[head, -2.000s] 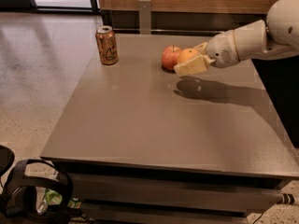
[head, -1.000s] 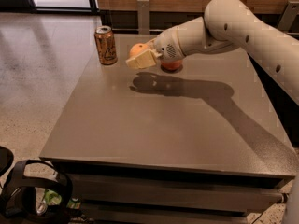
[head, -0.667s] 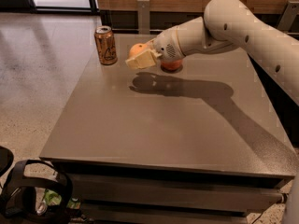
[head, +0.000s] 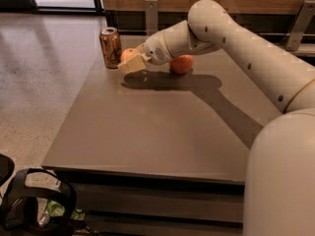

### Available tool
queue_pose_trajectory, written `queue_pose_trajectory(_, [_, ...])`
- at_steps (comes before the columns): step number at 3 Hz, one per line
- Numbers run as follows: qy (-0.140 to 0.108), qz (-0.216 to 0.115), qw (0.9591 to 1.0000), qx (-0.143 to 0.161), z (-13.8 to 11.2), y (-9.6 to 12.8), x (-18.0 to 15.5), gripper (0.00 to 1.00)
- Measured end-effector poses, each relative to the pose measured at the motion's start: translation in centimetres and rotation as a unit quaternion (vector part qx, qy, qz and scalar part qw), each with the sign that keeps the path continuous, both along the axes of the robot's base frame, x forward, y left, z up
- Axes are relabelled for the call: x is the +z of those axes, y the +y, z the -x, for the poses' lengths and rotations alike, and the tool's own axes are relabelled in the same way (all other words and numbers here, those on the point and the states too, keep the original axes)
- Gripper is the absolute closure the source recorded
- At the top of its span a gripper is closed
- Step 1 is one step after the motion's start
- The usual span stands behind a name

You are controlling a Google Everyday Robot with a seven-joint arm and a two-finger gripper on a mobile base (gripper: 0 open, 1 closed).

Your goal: Move orange near orange can

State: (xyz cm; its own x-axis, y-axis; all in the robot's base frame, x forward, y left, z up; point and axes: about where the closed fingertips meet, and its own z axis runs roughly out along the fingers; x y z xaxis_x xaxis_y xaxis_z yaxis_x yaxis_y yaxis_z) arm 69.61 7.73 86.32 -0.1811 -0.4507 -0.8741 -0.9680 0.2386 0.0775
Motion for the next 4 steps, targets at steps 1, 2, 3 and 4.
queue_pose_trajectory(1, [0.004,-0.003,0.9999,0.012,-1.07,2.04,-1.34,1.00])
queue_pose_trajectory(2, [0.005,-0.003,0.9999,0.014,-0.97,2.32,-1.46,0.82])
queue_pose_trajectory(3, [0.006,-0.003,0.9998,0.017,-0.90,2.67,-1.61,0.57])
queue_pose_trajectory(4, [0.008,-0.003,0.9998,0.019,-0.83,2.92,-1.74,0.36])
